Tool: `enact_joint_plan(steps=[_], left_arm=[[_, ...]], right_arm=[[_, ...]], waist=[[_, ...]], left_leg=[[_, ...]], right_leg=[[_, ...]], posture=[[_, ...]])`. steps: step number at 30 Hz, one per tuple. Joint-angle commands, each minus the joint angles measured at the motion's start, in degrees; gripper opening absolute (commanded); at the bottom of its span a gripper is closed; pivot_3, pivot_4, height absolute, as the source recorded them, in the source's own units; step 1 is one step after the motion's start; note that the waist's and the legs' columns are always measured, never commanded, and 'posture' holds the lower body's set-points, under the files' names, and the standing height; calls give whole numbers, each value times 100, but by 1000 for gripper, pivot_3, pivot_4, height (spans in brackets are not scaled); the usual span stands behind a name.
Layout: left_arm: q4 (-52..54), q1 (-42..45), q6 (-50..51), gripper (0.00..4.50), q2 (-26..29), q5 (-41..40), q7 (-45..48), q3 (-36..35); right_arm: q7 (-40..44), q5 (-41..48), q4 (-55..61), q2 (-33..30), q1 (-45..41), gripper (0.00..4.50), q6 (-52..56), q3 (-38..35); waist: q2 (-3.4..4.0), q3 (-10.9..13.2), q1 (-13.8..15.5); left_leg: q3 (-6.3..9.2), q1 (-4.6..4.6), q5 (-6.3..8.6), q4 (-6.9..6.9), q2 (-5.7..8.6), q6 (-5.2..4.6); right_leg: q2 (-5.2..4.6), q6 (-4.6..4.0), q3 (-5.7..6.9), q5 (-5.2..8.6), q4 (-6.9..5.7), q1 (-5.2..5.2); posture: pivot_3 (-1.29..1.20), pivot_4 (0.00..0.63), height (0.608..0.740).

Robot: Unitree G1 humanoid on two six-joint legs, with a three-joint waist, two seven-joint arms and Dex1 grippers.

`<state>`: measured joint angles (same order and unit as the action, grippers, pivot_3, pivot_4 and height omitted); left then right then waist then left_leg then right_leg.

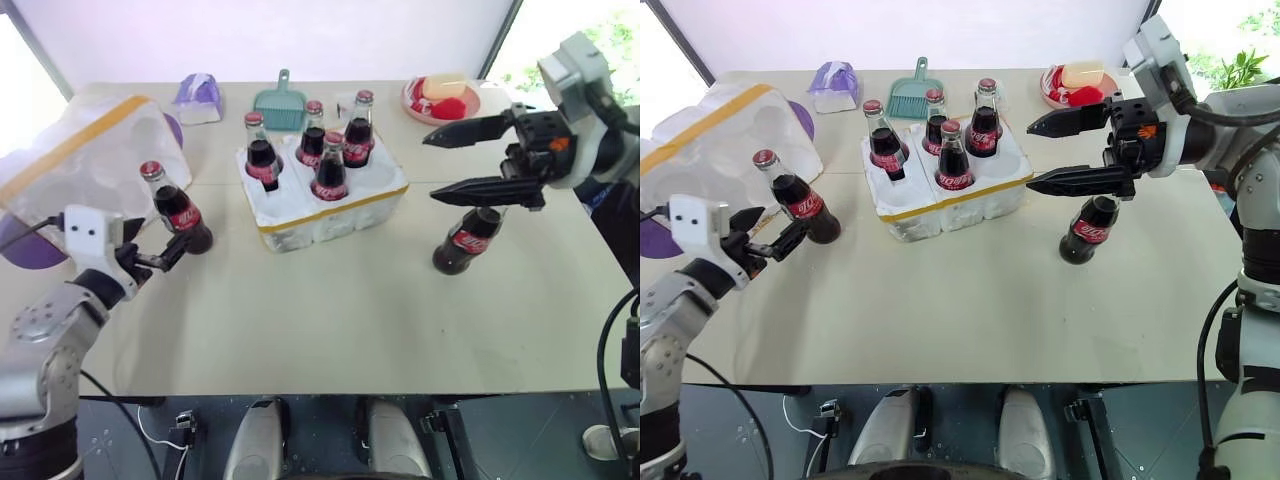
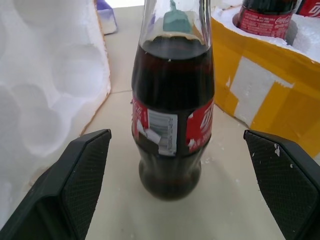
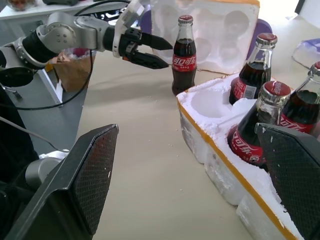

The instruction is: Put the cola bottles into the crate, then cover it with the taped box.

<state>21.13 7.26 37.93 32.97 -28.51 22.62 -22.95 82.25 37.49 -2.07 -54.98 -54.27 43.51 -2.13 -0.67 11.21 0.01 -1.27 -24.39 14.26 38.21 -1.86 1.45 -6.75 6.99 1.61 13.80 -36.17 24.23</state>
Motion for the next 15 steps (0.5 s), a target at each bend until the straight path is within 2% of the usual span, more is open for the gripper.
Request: enact_joint_plan(steps=[1,10,12,15], left_arm=[[-349,307,-347,4440,32,251,59,236],[-1323,870,-831,4440,4,611,209,627],[-1308,895,-908,3888,-11,575,261,612],[-1247,857,-875,2731,20,522,297,521]], right_arm=[[-70,163,211,-81,-10,4500,54,-278],[-192,225,262,-59,39,4500,101,-339],[-206,250,291,-75,68,4500,109,-354],[-233,286,317,-93,103,4500,118,-368]], waist=[[0,0,24],[0,0,54],[0,0,56],[0,0,58]], left_leg=[[0,0,0,0,0,0],[-3,-1,0,0,0,0],[-3,-1,0,0,0,0],[-2,-1,0,0,-1,0]], right_leg=[[0,0,0,0,0,0],[-1,1,-1,0,0,2],[0,1,-1,0,0,2],[0,1,0,0,0,2]], posture=[[0,150,736],[0,150,736],[0,150,736],[0,150,736]])
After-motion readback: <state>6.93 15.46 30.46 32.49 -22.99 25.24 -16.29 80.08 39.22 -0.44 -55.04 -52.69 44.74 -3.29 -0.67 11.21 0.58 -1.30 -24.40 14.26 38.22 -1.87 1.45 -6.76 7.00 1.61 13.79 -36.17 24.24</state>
